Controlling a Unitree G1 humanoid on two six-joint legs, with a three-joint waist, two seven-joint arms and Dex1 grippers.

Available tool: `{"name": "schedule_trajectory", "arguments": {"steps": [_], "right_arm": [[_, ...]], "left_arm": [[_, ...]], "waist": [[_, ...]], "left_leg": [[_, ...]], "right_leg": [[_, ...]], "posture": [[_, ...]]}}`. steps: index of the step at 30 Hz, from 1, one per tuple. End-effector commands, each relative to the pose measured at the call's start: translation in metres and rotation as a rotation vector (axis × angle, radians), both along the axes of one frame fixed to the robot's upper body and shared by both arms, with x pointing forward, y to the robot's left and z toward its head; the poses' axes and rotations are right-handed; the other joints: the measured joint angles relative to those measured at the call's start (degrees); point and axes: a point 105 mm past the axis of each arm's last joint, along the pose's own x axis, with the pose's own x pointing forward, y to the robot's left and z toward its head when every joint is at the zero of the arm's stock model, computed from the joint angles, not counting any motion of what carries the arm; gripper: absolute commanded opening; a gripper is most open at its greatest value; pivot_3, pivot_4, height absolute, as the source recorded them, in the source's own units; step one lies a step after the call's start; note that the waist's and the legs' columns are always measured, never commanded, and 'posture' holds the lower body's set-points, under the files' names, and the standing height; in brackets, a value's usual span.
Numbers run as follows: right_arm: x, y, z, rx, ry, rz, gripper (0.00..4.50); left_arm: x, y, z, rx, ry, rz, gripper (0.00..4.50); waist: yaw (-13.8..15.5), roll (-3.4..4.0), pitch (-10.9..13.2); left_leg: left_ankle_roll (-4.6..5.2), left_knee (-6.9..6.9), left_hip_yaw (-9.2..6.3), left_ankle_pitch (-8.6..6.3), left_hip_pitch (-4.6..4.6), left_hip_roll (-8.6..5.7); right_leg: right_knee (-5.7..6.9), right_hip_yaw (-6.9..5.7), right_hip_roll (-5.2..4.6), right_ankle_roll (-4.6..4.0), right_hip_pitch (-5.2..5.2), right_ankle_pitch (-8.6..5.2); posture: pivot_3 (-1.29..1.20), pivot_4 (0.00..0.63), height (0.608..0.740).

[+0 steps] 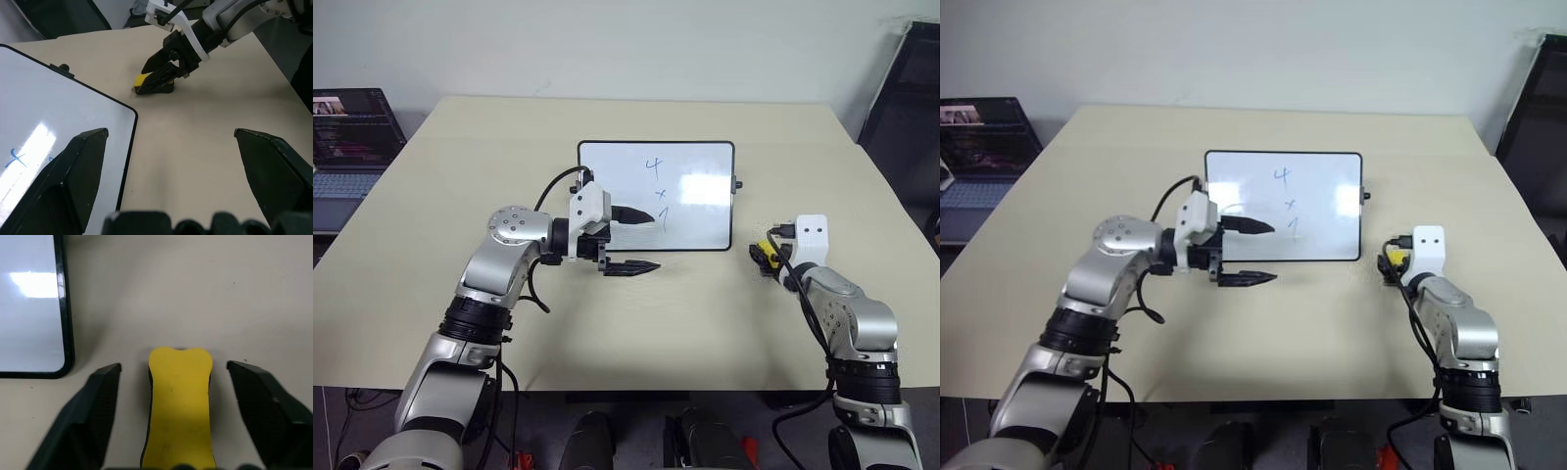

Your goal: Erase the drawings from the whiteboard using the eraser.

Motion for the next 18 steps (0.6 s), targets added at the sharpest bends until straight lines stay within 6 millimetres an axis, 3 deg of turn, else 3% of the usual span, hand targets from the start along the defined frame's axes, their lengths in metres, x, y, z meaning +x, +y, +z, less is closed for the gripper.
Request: {"name": "schedule_trajectory", "arguments": {"steps": [1, 4, 6, 14, 18], "right_arm": [[0.002, -0.002, 0.007, -0.011, -0.032, -0.010, 2.45], [0.002, -0.001, 0.007, -0.007, -0.038, -0.013, 1.32], [0.003, 0.000, 0.008, -0.004, -0.039, -0.007, 0.96], [-0.001, 0.007, 0.015, 0.001, -0.070, 0.017, 0.96], [-0.009, 0.017, 0.037, -0.033, -0.172, 0.089, 0.96]], "left_arm": [[-0.002, -0.003, 0.009, -0.002, -0.047, -0.022, 4.50], [-0.001, -0.001, 0.008, -0.001, -0.047, -0.015, 4.50], [-0.001, 0.001, 0.009, -0.004, -0.043, 0.000, 4.50], [0.010, 0.020, 0.001, 0.013, -0.041, 0.176, 4.50], [0.016, 0.034, 0.005, -0.041, -0.038, 0.324, 4.50]], "waist": [[0.0, 0.00, 0.0], [0.0, 0.00, 0.0], [0.0, 0.00, 0.0], [-0.1, 0.00, 0.0], [0.0, 0.01, 0.0]], "left_leg": [[0.00, 0.00, 0.00, 0.00, 0.00, 0.00], [0.00, 0.00, 0.00, 0.00, 0.00, 0.00], [0.00, 0.01, 0.00, 0.00, 0.00, 0.00], [0.00, 0.01, -0.02, 0.00, 0.01, 0.03], [0.00, 0.02, -0.08, 0.00, -0.04, 0.01]], "right_leg": [[0.00, 0.00, 0.00, 0.00, 0.00, 0.00], [0.01, 0.00, 0.00, 0.00, 0.00, 0.00], [0.01, 0.00, 0.00, 0.00, 0.00, 0.00], [0.03, 0.01, 0.00, 0.00, 0.00, 0.01], [0.02, 0.02, -0.01, 0.00, 0.00, 0.00]], "posture": [[0.00, 0.150, 0.740], [0.00, 0.150, 0.740], [0.00, 0.150, 0.740], [0.00, 0.150, 0.740], [0.00, 0.150, 0.740]]}}
